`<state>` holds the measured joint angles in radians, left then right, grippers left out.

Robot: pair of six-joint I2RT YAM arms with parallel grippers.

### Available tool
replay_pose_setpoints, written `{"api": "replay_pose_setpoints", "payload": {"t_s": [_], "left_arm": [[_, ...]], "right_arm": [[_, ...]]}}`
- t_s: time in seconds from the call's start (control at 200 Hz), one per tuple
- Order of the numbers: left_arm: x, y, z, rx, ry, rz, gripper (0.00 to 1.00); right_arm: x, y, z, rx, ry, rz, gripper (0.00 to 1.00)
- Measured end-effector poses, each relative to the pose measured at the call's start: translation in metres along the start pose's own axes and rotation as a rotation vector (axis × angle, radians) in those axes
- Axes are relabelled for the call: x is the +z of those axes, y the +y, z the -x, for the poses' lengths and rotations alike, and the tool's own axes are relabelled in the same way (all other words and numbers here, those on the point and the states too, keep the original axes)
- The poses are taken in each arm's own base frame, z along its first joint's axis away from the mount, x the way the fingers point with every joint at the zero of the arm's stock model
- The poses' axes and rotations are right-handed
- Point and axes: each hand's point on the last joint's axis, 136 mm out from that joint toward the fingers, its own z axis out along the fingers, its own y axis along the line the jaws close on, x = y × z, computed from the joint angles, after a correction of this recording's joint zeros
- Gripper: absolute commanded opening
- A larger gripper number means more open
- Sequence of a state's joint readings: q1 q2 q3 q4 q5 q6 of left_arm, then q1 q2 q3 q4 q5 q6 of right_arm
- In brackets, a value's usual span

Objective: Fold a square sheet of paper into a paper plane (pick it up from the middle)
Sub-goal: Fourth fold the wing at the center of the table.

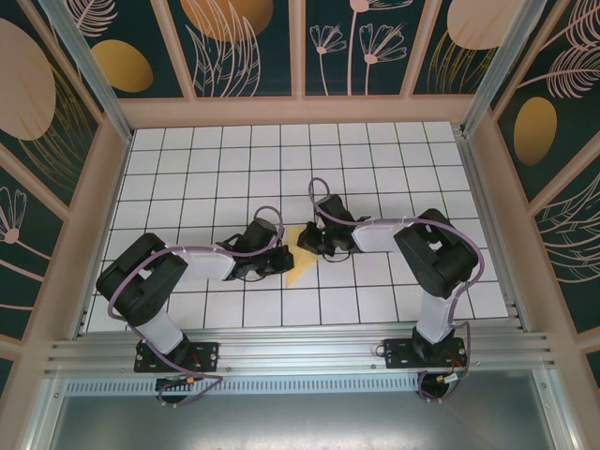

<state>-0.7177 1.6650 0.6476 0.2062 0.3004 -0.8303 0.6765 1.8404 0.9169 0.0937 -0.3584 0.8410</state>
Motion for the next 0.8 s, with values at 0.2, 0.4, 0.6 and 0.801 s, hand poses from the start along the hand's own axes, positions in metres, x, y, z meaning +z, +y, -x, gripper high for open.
{"api": "replay_pose_setpoints", "payload": {"t_s": [0.2,0.4,0.6,0.801], "left_arm": [[-0.001,0.001,-0.001,0.01,-0.008,0.001,0.0],[-0.001,0.002,-0.001,0.013,-0.013,-0.005,0.0],[-0.001,0.002,-0.001,0.014,-0.017,-0.007,0.0],[-0.002,0.003,-0.001,0.014,-0.019,-0.007,0.0]], "right_arm": [[0.0,-0.009,0.018,0.02,-0.021,-0.011,0.12],[-0.003,-0.013,0.027,0.032,-0.031,-0.013,0.13],[-0.006,-0.018,0.045,0.057,-0.058,-0.016,0.13],[-0.011,-0.026,0.058,0.067,-0.076,-0.027,0.13]]}}
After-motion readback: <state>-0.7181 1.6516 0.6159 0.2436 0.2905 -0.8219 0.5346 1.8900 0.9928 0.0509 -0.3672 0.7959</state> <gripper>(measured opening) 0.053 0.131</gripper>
